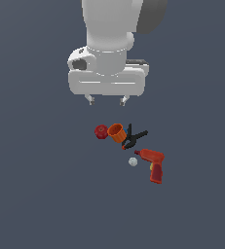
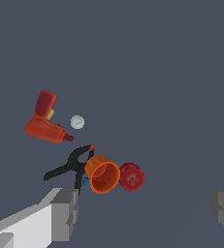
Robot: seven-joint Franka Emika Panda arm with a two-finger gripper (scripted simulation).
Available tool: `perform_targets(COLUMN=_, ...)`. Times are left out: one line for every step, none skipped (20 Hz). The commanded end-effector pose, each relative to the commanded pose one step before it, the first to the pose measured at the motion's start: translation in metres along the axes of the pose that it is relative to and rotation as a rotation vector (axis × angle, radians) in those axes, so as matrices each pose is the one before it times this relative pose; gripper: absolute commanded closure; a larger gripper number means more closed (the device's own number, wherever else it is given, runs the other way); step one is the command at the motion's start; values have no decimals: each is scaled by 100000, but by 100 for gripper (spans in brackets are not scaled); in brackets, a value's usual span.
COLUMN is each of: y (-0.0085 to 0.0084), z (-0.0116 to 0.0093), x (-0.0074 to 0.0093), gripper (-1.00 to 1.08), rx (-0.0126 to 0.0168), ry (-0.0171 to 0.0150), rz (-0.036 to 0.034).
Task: Pick up a designated object from a clutter of objects.
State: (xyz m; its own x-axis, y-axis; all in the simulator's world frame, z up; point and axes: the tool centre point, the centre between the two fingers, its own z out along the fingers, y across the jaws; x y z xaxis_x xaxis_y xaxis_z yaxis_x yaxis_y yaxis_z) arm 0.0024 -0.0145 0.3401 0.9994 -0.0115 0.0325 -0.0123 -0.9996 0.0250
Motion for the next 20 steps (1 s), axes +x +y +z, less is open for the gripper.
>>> perform_targets(y=1, z=0, x=0, gripper=-92, rx=0, ry=0, rz=0)
perform_targets(y=12, z=10, x=-13, gripper=-92, rx=-14, ry=-35, rz=-58)
perform_targets(y=3, z=47, x=-25, gripper=-92, rx=-50, ry=-140, rz=-222)
perform_targets(y=25, z=62, x=-47, gripper=-92, rx=-72, ry=-205, rz=-332)
perform_targets(y=34, z=78, x=-62, gripper=-92, rx=-95, ry=-274, rz=-460)
perform_targets(y=46, z=80, x=-75, gripper=-92, rx=-111, ry=-325, rz=-574)
perform_targets(y=60, z=65, x=-84, gripper=-92, rx=-119, ry=-353, rz=-674)
perform_targets(y=63, z=28, x=-75, gripper=-92, rx=-100, ry=-302, rz=-643)
perform_targets(y=54, z=-9, x=-54, gripper=-92, rx=-67, ry=-203, rz=-500)
perform_targets(y=46, z=-31, x=-36, gripper=-92, rx=-41, ry=-122, rz=-362)
perform_targets(y=37, z=-40, x=-22, gripper=-92, rx=-20, ry=-59, rz=-231)
perform_targets(y=20, z=-34, x=-8, gripper=-92, rx=-6, ry=-15, rz=-119)
perform_targets(y=7, z=-9, x=7, gripper=-92, rx=0, ry=0, rz=0)
perform_targets(y=-18, z=3, x=6, gripper=-92, rx=14, ry=45, rz=86)
perform_targets(y=-27, z=46, x=14, gripper=-92, rx=14, ry=36, rz=203)
perform_targets(y=-54, z=95, x=19, gripper=-92, rx=11, ry=23, rz=284)
perform_targets(y=-75, z=144, x=21, gripper=-92, rx=9, ry=9, rz=372)
perform_targets(y=-91, z=191, x=23, gripper=-92, rx=8, ry=-2, rz=468)
perform_targets(y=-114, z=236, x=25, gripper=-92, rx=7, ry=-11, rz=552)
perform_targets(y=-132, z=278, x=25, gripper=-92, rx=7, ry=-17, rz=644)
